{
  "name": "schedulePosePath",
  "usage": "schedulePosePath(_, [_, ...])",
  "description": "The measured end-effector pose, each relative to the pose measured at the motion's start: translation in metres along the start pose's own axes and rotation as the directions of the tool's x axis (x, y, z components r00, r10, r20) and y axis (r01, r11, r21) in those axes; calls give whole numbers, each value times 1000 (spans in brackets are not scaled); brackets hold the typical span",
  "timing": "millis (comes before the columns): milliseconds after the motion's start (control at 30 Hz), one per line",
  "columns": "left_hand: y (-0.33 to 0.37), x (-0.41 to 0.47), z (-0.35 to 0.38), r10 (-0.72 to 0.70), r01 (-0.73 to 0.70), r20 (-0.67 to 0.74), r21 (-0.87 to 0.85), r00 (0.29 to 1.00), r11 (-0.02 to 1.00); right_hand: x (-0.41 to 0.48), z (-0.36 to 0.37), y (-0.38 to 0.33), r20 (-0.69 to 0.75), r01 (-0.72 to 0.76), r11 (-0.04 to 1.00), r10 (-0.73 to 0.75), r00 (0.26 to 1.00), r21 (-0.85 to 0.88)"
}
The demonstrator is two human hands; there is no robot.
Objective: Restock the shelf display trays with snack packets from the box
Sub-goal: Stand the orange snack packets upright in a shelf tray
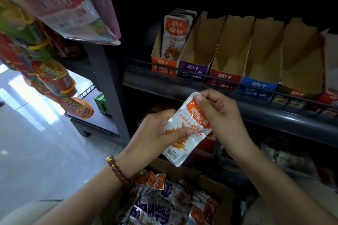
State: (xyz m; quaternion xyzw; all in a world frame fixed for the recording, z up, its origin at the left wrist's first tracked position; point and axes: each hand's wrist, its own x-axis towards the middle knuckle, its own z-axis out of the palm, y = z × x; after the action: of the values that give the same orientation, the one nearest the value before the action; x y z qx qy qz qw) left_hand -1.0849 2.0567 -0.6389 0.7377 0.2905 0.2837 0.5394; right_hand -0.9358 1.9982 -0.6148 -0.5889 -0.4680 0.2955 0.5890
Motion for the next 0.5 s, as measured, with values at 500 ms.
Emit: schedulePosePath(500, [-7, 28, -14, 249, -180, -146, 371, 957, 911, -6, -3, -10, 73, 105, 986, -96, 993, -130])
